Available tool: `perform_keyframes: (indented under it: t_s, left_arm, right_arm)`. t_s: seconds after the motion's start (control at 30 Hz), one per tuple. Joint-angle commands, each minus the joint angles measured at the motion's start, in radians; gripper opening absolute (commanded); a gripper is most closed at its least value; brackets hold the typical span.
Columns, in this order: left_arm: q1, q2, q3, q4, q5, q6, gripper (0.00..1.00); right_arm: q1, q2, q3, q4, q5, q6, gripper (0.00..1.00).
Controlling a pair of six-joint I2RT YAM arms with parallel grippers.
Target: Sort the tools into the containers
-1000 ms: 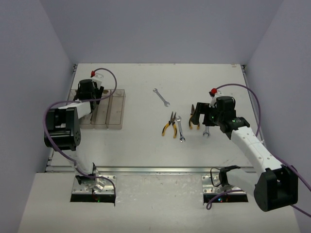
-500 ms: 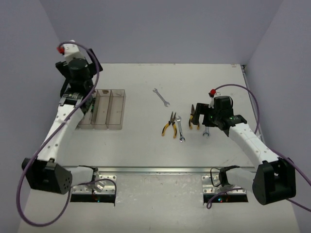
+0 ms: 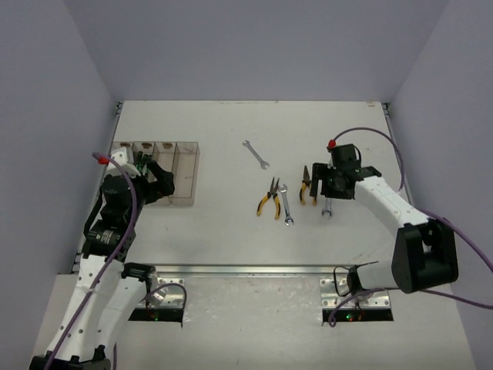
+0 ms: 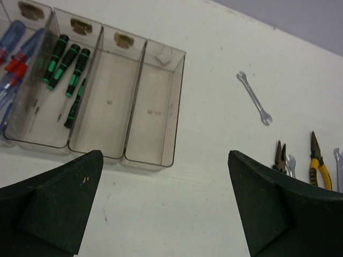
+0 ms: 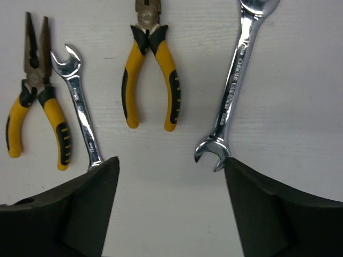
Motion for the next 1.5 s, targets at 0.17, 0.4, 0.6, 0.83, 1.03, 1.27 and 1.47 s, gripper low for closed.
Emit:
perform_keyframes:
  t_s: [0.17,0.4,0.6,0.83,1.03,1.27,1.47]
  left_arm:
    - [-0.019,-0.064,-0.004,0.053,0.118,0.007,1.00]
    - [-0.027,-0.059,-0.006,0.054,0.123,0.002,1.00]
    - [-0.053,-0.036,-0.004,0.052,0.133,0.007,1.00]
    - [-0.062,-0.037,-0.007,0.057,0.133,0.008,1.00]
    - [-0.064,-0.044,-0.007,0.057,0.133,0.011,1.00]
    - [-0.076,-0.050,-0.010,0.059,0.159,0.013,1.00]
    - [-0.078,-0.040,-0.012,0.066,0.180,0.013,1.00]
  right_arm:
    - [0.005,0.262,0.238,-0.104,0.037,-0.122,0.51]
    - [0.008,0.383,0.364,-0.156,0.005,-0.212,0.51]
    - [0.020,0.533,0.432,-0.182,0.008,-0.218,0.44]
    - [0.022,0.674,0.443,-0.160,-0.038,-0.255,0.29]
    - [0.039,0.697,0.443,-0.163,0.018,-0.233,0.00]
    - [0.060,0.471,0.353,-0.075,-0.008,-0.157,0.00]
    - [0.060,0.348,0.262,0.038,-0.039,-0.134,0.00]
